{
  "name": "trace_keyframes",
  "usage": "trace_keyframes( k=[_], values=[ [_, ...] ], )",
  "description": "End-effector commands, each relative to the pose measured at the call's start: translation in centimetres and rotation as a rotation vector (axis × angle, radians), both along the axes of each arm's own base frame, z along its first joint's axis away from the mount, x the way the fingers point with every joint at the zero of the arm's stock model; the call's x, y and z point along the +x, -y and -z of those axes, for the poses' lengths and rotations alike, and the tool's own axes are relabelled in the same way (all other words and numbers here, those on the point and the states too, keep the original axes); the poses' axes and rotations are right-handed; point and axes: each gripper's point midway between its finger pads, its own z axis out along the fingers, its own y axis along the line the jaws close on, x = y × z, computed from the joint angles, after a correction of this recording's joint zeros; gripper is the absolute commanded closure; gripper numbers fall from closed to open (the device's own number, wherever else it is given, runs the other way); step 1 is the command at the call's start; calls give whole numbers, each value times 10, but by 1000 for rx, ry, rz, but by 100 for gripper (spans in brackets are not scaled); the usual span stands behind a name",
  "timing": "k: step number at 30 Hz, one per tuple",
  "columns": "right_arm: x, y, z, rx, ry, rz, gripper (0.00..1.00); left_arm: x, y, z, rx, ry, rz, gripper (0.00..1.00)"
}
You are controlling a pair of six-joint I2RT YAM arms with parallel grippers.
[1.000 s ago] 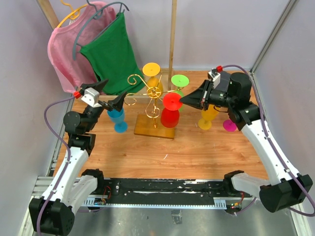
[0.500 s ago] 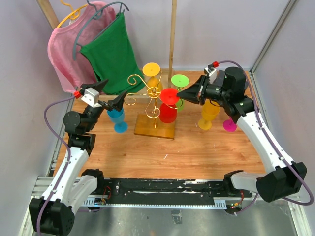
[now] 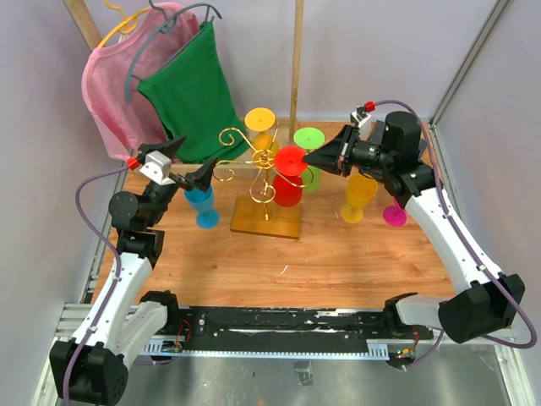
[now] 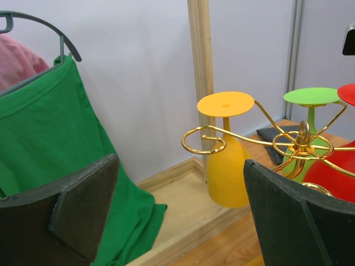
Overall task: Take the wine glass off the wine glass rack
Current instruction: Pick up the wine glass from the wine rack.
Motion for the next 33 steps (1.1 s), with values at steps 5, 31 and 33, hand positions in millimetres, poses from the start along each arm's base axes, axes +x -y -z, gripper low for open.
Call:
trace_keyframes(
  k=[5,31,33],
  values=[
    [8,7,-18,5,81,38,99,-4,4,-15,8,40,16,1],
    [14,36,-20,2,90,107,99,-5,7,-15,15,39,35,1],
    [12,36,-21,5,90,105,99,-5,8,-15,16,39,38,1]
  ],
)
